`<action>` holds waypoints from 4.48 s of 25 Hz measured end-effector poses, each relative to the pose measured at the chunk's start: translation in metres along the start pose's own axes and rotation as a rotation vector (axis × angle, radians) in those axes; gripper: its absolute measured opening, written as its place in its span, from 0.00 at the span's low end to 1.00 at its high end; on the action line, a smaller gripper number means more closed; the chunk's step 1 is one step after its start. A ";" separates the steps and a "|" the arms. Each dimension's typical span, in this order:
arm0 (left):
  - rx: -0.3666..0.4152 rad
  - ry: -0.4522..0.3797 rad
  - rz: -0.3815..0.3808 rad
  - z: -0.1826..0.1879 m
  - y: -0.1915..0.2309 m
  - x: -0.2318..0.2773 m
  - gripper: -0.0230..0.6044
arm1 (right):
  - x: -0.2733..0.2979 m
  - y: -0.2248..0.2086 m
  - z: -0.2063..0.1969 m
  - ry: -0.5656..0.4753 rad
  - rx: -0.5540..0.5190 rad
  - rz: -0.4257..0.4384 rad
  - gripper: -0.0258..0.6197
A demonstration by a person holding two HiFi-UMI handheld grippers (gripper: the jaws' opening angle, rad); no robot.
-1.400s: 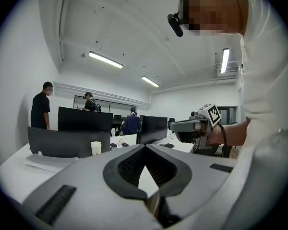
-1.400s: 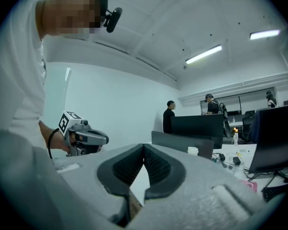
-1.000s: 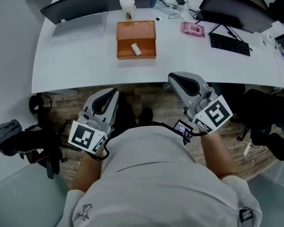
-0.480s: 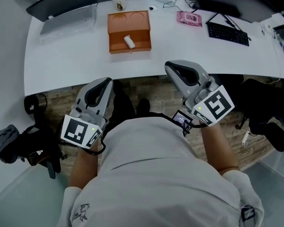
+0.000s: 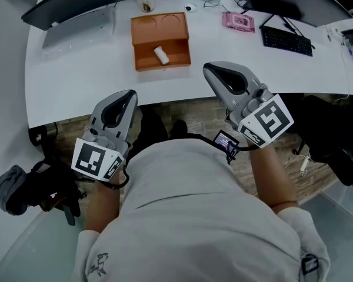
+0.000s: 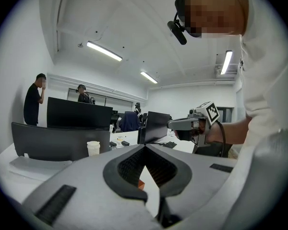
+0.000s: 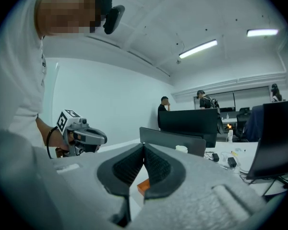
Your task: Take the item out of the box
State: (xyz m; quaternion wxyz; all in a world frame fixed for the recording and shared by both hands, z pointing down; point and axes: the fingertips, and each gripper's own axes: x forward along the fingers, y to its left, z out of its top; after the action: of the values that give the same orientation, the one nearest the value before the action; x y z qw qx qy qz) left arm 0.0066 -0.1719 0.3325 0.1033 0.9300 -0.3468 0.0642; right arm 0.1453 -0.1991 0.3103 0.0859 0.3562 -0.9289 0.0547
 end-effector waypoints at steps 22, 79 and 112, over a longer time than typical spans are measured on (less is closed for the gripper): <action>-0.093 0.165 -0.103 -0.058 0.165 0.075 0.03 | 0.182 -0.064 -0.081 0.212 0.147 -0.003 0.04; -0.251 0.422 -0.232 -0.244 0.239 0.108 0.03 | 0.267 -0.081 -0.389 0.997 0.308 -0.023 0.26; -0.059 0.196 -0.081 -0.109 0.098 0.065 0.03 | 0.142 -0.038 -0.160 0.449 0.085 -0.063 0.25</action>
State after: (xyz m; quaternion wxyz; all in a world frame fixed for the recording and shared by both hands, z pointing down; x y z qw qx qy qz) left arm -0.0143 -0.2593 0.4647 0.1665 0.9291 -0.2990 0.1405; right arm 0.0865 -0.2940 0.4968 0.2771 0.3672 -0.8717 0.1690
